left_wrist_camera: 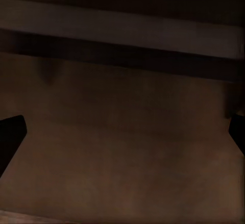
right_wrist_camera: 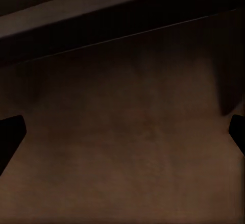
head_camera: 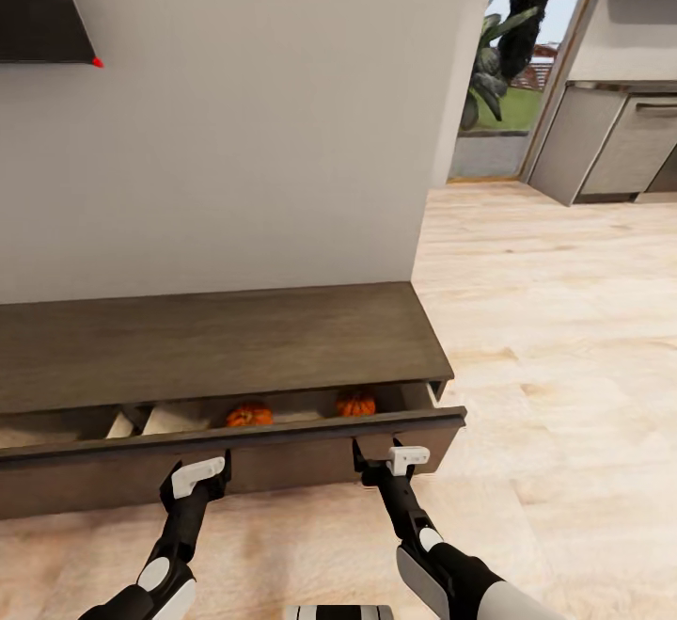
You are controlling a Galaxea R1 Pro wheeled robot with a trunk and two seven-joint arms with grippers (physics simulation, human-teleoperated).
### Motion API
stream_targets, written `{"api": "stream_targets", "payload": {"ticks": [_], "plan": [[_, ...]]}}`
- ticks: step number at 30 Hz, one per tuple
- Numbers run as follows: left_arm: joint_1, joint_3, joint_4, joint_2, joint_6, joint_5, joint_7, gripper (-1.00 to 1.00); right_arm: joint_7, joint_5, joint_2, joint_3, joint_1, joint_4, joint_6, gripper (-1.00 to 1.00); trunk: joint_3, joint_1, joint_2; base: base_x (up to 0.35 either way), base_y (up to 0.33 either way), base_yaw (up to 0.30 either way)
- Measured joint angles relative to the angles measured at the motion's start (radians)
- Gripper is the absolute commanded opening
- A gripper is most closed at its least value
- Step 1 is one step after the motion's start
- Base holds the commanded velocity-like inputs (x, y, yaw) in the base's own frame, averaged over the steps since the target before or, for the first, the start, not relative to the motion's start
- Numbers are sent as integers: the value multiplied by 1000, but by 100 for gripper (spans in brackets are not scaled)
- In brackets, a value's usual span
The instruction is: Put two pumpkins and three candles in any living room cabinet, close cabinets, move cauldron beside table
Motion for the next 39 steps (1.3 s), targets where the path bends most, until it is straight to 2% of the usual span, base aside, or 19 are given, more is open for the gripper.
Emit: {"api": "stream_targets", "payload": {"ticks": [7,25,39], "plan": [[0,-1,0,0,1,-4,-1,100,0,0,0,0,0,0,1,100,0,0,0,255,0,0],[0,-1,0,1,1,-5,-2,100,0,0,0,0,0,0,2,100,0,1,0,76,0,0],[0,-1,0,2,1,-4,-4,100,0,0,0,0,0,0,1,100,0,1,0,-257,0,0]]}}
